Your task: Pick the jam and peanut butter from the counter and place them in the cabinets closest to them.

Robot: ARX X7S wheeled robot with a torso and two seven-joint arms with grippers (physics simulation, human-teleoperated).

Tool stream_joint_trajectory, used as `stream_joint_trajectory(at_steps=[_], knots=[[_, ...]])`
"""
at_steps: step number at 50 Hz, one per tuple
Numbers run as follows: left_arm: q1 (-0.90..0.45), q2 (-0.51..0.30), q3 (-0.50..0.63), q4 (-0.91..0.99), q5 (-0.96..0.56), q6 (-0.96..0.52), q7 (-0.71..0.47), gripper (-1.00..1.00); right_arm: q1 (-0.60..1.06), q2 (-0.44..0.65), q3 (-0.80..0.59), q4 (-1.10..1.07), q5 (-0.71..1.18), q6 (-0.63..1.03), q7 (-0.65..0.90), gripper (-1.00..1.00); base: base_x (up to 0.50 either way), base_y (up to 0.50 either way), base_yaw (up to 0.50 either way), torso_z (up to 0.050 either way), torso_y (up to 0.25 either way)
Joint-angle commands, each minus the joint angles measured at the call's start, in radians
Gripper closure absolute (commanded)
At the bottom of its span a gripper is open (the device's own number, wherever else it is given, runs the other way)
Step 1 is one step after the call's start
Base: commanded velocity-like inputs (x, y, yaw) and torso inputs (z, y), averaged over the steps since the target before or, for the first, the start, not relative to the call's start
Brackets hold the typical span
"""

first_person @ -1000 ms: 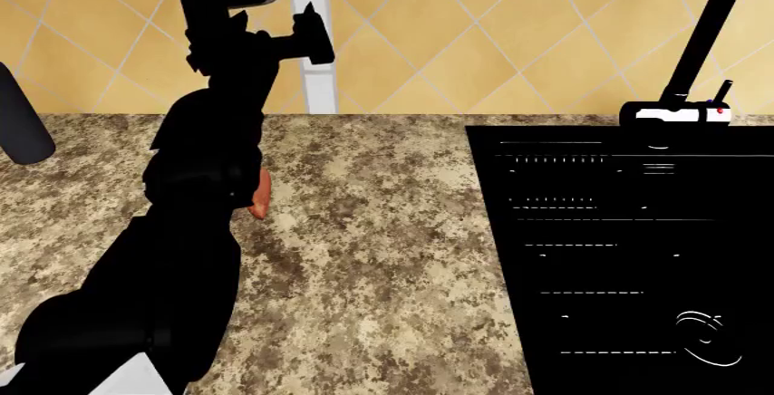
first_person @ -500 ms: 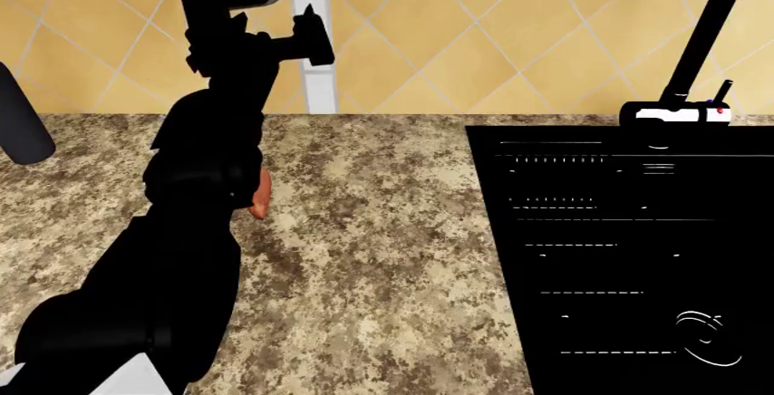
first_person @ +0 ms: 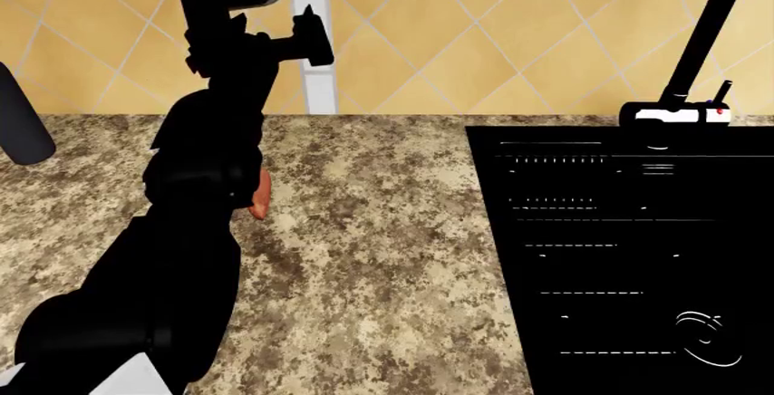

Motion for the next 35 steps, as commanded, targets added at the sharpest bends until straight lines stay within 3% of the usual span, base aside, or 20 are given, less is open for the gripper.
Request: stream_joint_trajectory(at_steps=[1, 3, 4, 20, 30, 35], knots=[[0.0, 0.0, -0.007, 0.0, 0.005, 0.0, -0.002, -1.0, -0.15, 0.039, -0.098, 0.073, -0.046, 0.012, -0.05, 1.0, 0.0, 0.0, 0.0, 0.0, 0.0], [-0.001, 0.0, -0.008, 0.0, 0.005, 0.0, -0.003, -1.0, -0.176, 0.048, -0.107, 0.051, -0.042, 0.008, -0.04, 1.0, 0.01, 0.0, 0.0, 0.0, 0.0], [-0.001, 0.0, -0.007, 0.0, 0.005, -0.001, -0.005, -1.0, -0.177, 0.051, -0.114, 0.042, -0.055, 0.008, -0.057, -1.0, 0.0, 0.0, 0.0, 0.0, 0.0], [0.002, 0.0, -0.007, 0.0, 0.01, 0.005, -0.001, -1.0, -0.128, 0.049, -0.162, 0.021, -0.088, -0.022, -0.13, -1.0, 0.0, 0.0, 0.0, 0.0, 0.0], [0.001, 0.0, -0.005, 0.0, 0.01, 0.004, 0.001, -1.0, -0.01, 0.027, -0.207, 0.032, -0.185, -0.039, -0.247, -1.0, 0.0, 0.0, 0.0, 0.0, 0.0], [0.001, 0.0, -0.005, 0.0, 0.011, 0.003, 0.001, -1.0, 0.0, -0.012, -0.079, 0.021, -0.301, 0.031, -0.251, -1.0, 0.0, 0.0, 0.0, 0.0, 0.0]])
